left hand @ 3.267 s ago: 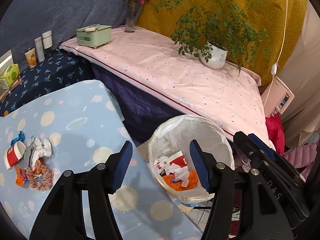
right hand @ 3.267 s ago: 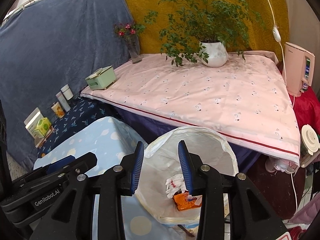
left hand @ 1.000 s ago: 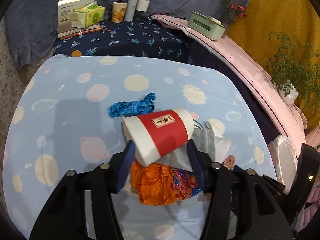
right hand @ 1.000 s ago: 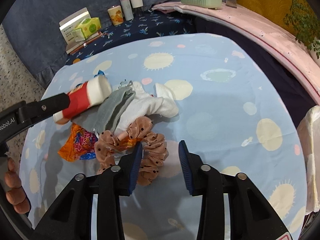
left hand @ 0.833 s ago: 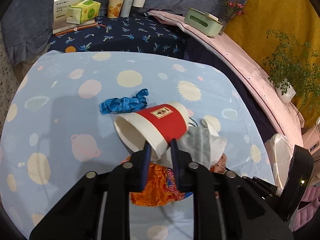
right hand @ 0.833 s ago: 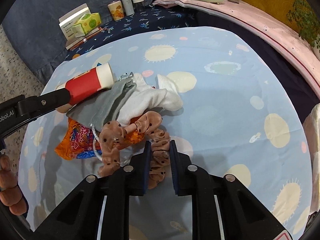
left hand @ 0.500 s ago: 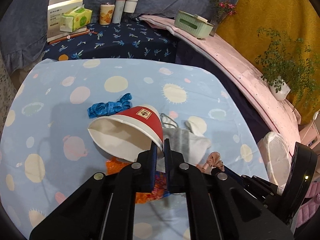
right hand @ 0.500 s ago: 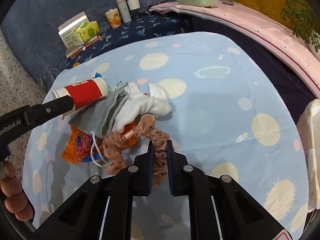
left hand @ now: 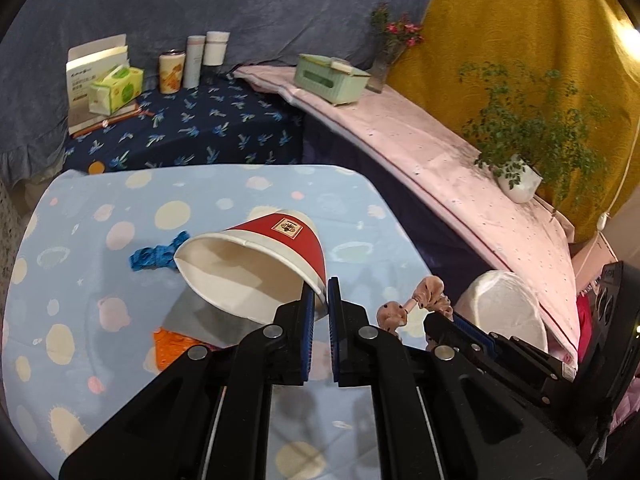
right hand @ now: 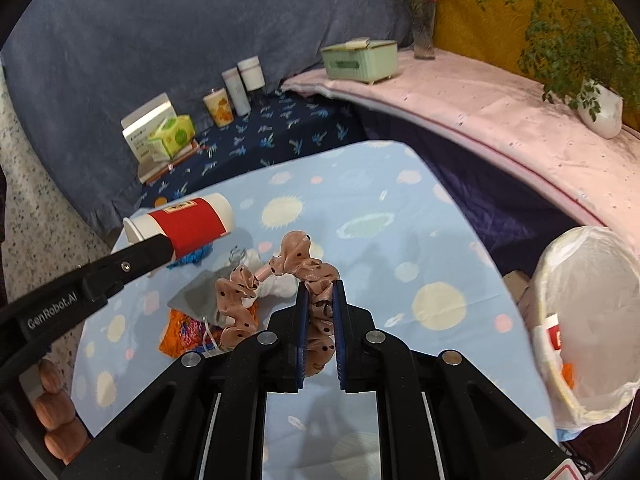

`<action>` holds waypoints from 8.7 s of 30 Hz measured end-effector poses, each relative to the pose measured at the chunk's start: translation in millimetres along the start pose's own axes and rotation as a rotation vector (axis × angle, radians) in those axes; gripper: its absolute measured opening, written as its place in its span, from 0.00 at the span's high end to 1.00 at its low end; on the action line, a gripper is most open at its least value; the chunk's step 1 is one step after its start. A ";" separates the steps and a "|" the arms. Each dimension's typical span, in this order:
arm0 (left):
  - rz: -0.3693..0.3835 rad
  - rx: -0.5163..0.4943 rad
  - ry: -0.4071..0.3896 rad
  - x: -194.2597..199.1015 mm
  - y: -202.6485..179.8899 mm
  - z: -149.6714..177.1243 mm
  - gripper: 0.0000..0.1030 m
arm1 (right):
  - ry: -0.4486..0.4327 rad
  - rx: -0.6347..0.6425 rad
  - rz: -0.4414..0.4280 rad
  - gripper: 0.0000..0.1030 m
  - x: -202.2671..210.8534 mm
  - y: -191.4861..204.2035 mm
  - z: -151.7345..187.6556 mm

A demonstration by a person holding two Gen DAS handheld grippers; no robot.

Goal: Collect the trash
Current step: 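Carry the cup with the left tool while the right tool carries the scrunchie to the bin, then open the left tool over the bin while the right tool releases the scrunchie, then move both tools back over the grey pouch and white glove, then grasp the grey drawstring pouch with the left tool while the right tool grasps the white glove, then carry the pouch with the left tool while the right tool carries the glove to the bin, then open the left tool over the bin while the right tool releases the glove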

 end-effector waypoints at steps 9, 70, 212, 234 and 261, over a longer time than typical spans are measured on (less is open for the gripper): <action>0.053 -0.095 0.010 -8.0 -75.0 4.4 0.94 | -0.078 -0.074 0.040 0.90 41.5 -60.2 -17.6; 0.184 -0.277 0.192 -128.7 -266.7 67.6 0.49 | -0.068 -0.401 0.257 0.75 49.8 -313.1 23.3; 0.253 -0.285 0.206 -116.8 -296.7 50.0 0.98 | -0.162 -0.396 0.156 0.95 82.0 -294.2 -4.1; 0.187 -0.279 0.209 -140.0 -282.4 52.6 0.59 | -0.121 -0.415 0.178 0.94 55.5 -315.9 7.1; 0.126 -0.176 0.143 -104.0 -213.0 33.9 0.51 | -0.126 -0.305 0.163 0.72 57.9 -244.1 -9.1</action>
Point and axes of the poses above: each gripper's, at about its wrist camera, not at the fingertips, and x roughly against the way its jaws point, y to its left, z to its underside, the point moved 10 cm from there along -x, roughly the way its jaws point, and after that the axes turned 13 degrees about z, right-handed, at the moved point
